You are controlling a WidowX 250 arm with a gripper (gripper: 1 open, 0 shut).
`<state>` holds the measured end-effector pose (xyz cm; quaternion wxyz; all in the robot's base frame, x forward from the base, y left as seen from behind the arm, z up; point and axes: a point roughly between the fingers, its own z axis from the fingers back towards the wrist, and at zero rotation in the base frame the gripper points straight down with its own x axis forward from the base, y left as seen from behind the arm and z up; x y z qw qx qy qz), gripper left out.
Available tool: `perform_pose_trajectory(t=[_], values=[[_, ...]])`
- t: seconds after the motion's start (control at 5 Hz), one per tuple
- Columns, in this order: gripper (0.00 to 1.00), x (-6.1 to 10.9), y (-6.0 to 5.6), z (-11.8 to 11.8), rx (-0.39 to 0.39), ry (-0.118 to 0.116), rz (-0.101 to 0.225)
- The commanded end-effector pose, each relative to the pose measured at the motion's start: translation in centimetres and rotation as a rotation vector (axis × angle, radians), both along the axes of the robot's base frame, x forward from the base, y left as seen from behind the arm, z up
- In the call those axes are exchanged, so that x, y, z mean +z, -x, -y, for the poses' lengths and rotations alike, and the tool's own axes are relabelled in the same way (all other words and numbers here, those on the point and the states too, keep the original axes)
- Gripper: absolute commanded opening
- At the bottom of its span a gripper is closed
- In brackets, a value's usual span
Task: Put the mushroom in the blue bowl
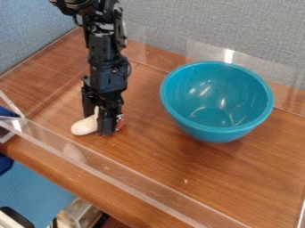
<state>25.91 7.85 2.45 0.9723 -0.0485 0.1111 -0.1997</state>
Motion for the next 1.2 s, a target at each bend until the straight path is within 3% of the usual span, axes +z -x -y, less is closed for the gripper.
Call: perform_pose_trajectory(t=[0.0, 1.0], values=[[0.00, 1.4, -0.6, 0.4, -0.022, -0.016, 0.036], [0.00, 2.5, -0.2, 0.7, -0.018, -0.032, 0.019]])
